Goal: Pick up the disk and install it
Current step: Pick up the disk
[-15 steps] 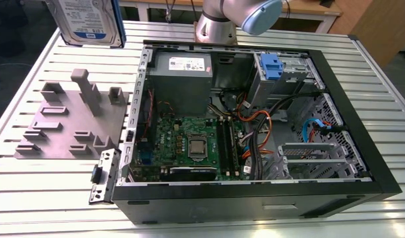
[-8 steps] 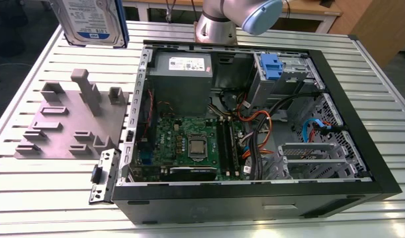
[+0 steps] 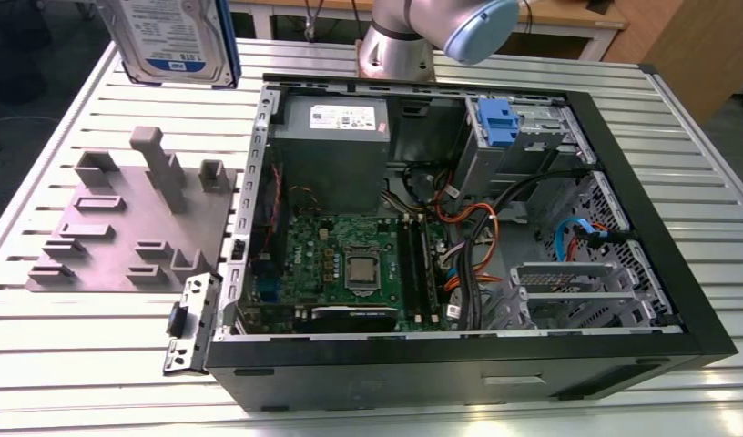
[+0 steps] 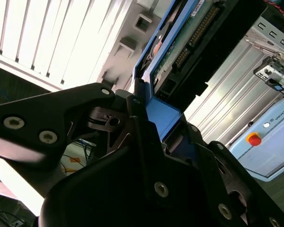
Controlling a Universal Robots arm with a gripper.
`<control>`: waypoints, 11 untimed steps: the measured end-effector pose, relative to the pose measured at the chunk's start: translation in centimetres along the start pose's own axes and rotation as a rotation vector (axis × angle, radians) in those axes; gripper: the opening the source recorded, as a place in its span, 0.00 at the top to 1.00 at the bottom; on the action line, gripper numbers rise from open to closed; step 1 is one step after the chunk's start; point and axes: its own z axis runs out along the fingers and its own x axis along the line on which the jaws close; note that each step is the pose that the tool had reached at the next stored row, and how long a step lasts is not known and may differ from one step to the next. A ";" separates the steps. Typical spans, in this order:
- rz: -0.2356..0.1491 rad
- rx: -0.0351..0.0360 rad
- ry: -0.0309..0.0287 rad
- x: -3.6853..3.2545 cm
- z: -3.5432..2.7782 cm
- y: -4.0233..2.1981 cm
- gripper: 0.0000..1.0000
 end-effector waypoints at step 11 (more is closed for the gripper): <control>0.000 0.0000 0.0000 -0.01 -0.01 -0.42 0.63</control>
